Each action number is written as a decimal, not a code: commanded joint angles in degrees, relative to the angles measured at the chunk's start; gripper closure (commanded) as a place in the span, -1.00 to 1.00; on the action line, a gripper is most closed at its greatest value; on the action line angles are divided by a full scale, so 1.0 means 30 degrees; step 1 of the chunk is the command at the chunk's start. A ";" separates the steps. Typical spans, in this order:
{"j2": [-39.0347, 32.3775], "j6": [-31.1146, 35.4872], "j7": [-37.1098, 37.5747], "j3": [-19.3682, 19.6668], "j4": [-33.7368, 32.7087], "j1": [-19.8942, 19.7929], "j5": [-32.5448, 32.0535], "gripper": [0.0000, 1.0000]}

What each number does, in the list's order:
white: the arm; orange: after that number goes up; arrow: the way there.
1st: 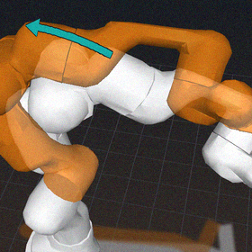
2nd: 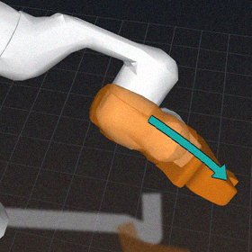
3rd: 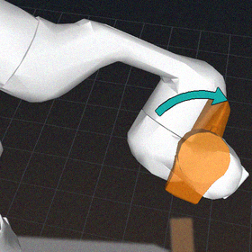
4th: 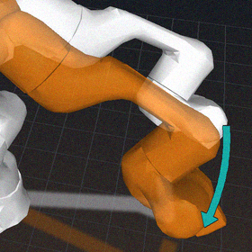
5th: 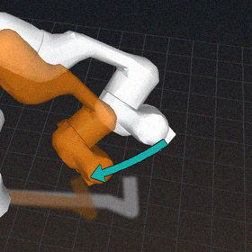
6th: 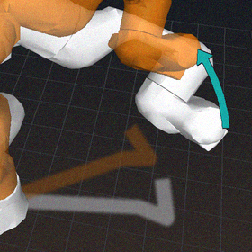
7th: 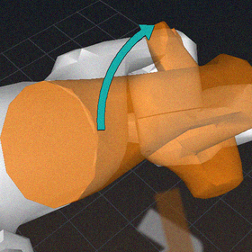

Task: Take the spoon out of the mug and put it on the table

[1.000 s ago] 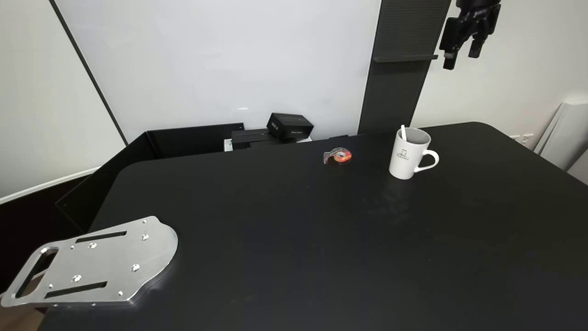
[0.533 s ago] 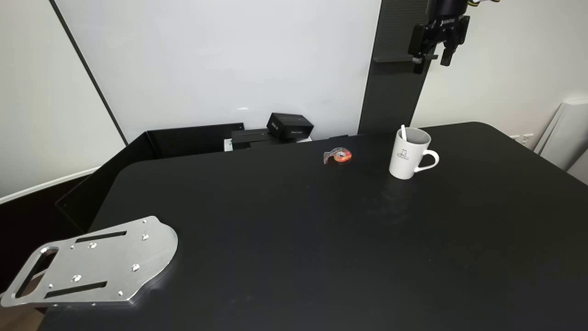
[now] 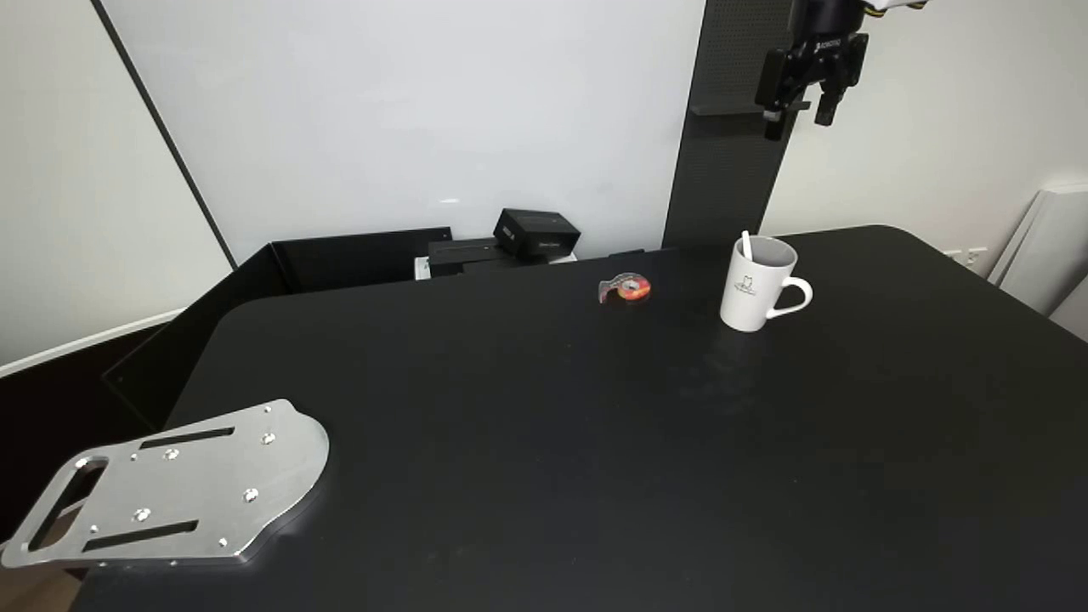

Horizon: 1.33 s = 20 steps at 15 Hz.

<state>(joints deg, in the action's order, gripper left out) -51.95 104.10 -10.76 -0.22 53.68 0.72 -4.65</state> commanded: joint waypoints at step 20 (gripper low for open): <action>-0.5436 -0.1853 -0.0790 -0.0311 -0.5655 0.0359 0.0161 -1.00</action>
<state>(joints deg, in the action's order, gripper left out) -64.24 101.89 -12.35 -0.38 43.48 2.34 -5.02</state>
